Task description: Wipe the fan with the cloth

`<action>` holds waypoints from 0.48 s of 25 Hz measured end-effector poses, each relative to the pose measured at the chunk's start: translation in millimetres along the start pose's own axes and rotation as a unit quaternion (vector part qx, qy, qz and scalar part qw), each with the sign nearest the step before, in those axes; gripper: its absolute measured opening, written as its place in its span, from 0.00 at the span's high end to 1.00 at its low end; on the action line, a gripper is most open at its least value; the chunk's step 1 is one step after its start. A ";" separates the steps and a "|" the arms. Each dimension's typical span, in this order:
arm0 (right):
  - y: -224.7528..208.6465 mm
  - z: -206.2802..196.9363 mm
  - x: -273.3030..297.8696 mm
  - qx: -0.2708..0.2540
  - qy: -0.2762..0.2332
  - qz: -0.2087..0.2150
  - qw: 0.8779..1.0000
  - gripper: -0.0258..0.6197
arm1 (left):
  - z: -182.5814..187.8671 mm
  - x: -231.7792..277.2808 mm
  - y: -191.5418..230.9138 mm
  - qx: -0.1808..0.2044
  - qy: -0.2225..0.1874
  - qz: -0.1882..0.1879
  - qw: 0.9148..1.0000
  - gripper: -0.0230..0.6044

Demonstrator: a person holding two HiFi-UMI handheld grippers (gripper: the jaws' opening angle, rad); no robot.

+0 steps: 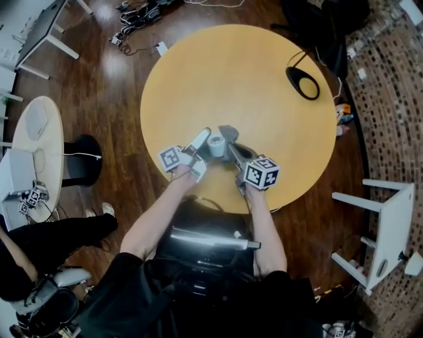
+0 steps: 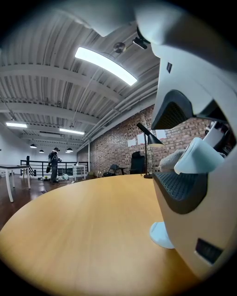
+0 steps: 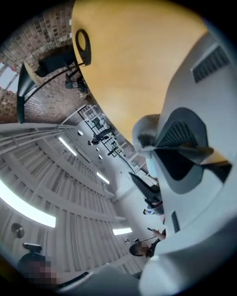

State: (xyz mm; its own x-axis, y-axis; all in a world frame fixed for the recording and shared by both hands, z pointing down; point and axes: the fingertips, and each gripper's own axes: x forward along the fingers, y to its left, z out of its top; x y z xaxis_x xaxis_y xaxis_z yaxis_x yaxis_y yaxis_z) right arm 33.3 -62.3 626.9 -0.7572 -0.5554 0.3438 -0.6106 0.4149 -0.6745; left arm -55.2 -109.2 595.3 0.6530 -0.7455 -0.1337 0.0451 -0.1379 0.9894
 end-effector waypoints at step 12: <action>-28.2 -67.3 39.9 0.077 0.155 -0.051 0.984 0.92 | 9.6 -11.0 3.0 0.006 0.004 0.006 1.000 0.53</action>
State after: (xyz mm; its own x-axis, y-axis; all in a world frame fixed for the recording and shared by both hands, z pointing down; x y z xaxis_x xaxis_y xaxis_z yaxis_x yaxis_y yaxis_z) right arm 4.7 -47.6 703.6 -0.7431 -0.3327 0.5806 -0.6623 0.2418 -0.7091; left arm -69.5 -107.6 599.3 0.6597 -0.7417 -0.1209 0.0281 -0.1364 0.9903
